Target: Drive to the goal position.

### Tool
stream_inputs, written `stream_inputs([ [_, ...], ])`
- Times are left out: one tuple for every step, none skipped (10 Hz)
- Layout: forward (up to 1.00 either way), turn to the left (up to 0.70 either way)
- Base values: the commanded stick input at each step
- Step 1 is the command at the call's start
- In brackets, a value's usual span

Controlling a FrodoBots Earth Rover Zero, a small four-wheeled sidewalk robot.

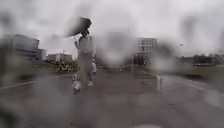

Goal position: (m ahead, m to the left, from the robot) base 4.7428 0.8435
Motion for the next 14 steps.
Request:
stream_inputs([
  [0.07, 0.0],
  [0.07, 0.0],
  [0.07, 0.0],
  [0.07, 0.0],
  [0.07, 0.0],
  [0.07, 0.0],
  [0.07, 0.0],
  [0.07, 0.0],
  [0.07, 0.0],
  [0.07, 0.0],
  [0.07, 0.0],
  [0.07, 0.0],
  [0.07, 0.0],
  [0.07, 0.0],
])
